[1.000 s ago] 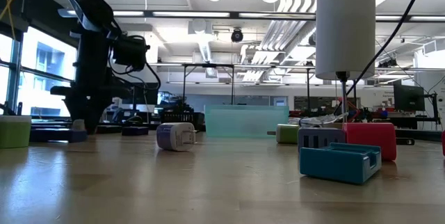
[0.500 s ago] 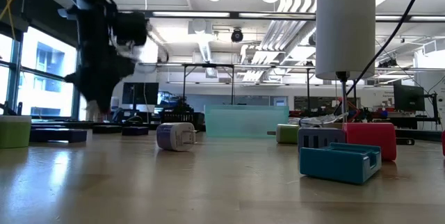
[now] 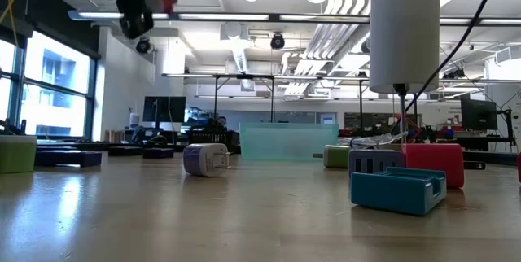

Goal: Pick & Place Office items
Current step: Put the pink white charger adapter into the green bin

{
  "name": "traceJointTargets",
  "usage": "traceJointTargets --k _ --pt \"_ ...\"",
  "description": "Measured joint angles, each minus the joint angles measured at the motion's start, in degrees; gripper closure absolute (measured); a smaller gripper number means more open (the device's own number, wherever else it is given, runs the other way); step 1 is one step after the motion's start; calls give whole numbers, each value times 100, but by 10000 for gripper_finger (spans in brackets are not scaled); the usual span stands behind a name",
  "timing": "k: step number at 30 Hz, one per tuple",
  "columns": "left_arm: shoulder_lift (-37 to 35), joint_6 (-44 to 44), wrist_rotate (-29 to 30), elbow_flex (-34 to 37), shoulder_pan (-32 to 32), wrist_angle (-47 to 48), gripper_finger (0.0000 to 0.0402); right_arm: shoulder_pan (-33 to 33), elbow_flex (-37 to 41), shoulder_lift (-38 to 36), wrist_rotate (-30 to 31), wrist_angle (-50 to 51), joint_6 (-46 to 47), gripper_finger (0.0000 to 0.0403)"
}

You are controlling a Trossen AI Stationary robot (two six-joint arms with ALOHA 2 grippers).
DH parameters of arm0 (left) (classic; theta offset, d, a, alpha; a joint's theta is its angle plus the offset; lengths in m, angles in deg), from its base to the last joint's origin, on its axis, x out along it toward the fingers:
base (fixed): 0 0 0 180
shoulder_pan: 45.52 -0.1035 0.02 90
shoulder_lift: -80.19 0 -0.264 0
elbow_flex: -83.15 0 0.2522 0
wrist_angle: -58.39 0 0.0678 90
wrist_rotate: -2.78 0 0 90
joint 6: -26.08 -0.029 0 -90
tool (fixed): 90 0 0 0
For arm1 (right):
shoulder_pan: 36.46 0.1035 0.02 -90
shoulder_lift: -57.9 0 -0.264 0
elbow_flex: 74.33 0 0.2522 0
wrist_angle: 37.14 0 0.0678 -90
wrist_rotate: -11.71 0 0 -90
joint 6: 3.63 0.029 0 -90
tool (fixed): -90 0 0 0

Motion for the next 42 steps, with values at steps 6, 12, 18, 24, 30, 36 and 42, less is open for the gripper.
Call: traceJointTargets --k 6,12,18,24,30,36,42 --pt "624 -180 509 4 1745 -1258 279 -30 0 2 -122 -935 -1206 202" --pt "1862 -385 712 4 2995 -2769 279 -48 4 50 -376 -1688 -2468 130" --pt "2757 -380 993 -219 3208 -3279 279 -124 2 79 -542 -2364 -3356 124" --pt "3275 -286 1148 -773 3012 -3225 279 -542 -3 157 -948 -2544 -3598 141" --pt "3407 -249 678 -1042 2998 -3235 279 -752 -7 226 -1324 -2603 -3577 155" --pt "3476 -229 600 -1043 2952 -3207 279 -721 -8 307 -1481 -2654 -3707 155" --pt "3594 -54 331 -1040 2823 -3267 279 -728 0 442 -1510 -2711 -4092 155"
